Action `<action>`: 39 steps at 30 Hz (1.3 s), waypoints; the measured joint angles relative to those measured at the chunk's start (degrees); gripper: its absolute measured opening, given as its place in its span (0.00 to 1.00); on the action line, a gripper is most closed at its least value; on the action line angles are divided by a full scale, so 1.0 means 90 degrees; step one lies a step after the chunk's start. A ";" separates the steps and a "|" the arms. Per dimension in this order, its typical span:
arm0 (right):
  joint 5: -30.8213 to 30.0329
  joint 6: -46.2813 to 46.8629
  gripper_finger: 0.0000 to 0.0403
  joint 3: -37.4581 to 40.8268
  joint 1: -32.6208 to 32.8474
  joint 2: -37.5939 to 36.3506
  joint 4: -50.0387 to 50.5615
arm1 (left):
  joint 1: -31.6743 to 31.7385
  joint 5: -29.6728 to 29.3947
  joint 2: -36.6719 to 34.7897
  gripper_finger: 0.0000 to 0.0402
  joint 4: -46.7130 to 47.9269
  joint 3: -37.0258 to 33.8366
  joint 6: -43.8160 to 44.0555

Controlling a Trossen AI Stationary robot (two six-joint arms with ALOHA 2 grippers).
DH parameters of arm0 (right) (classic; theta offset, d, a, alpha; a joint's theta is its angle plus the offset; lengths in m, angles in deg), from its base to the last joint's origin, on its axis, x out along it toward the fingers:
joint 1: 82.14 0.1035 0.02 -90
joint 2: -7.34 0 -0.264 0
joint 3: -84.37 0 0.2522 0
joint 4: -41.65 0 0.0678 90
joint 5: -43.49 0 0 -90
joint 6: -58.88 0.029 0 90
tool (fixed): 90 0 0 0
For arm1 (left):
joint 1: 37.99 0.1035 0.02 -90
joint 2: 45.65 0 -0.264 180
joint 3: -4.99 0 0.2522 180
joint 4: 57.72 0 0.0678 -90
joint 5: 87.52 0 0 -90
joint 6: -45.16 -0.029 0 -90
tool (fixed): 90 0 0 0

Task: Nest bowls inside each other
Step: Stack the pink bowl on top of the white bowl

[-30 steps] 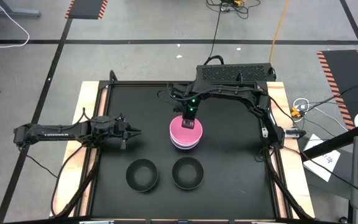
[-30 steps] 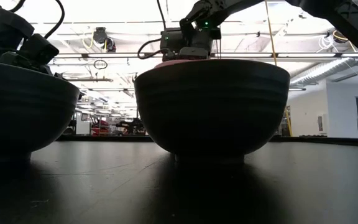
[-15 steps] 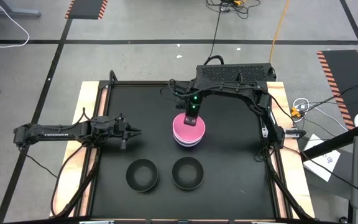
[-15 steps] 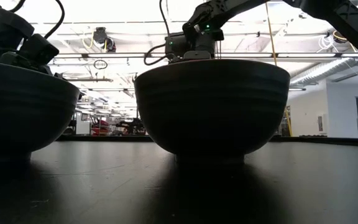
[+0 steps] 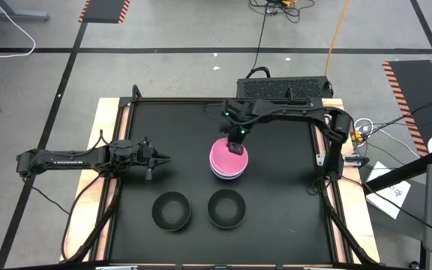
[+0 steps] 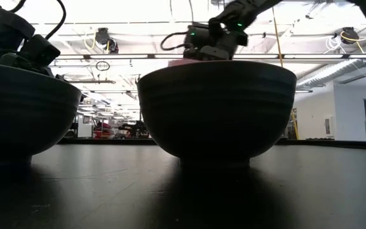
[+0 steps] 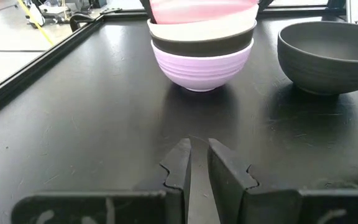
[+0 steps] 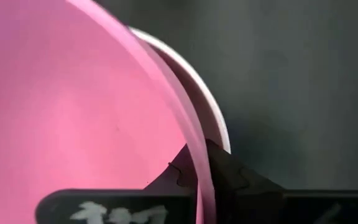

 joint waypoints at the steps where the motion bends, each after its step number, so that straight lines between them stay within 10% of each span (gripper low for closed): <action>1: 0.0107 0.0073 0.01 0.0261 -0.0002 -0.0137 -0.0318 | 0.0001 0.0000 0.0001 0.14 -0.0014 0.0000 0.0000; 39: -0.0395 0.0458 0.01 -0.0694 0.0129 -0.0172 0.2284 | 0.0001 -0.0063 -0.0002 0.14 -0.0218 -0.0001 0.0124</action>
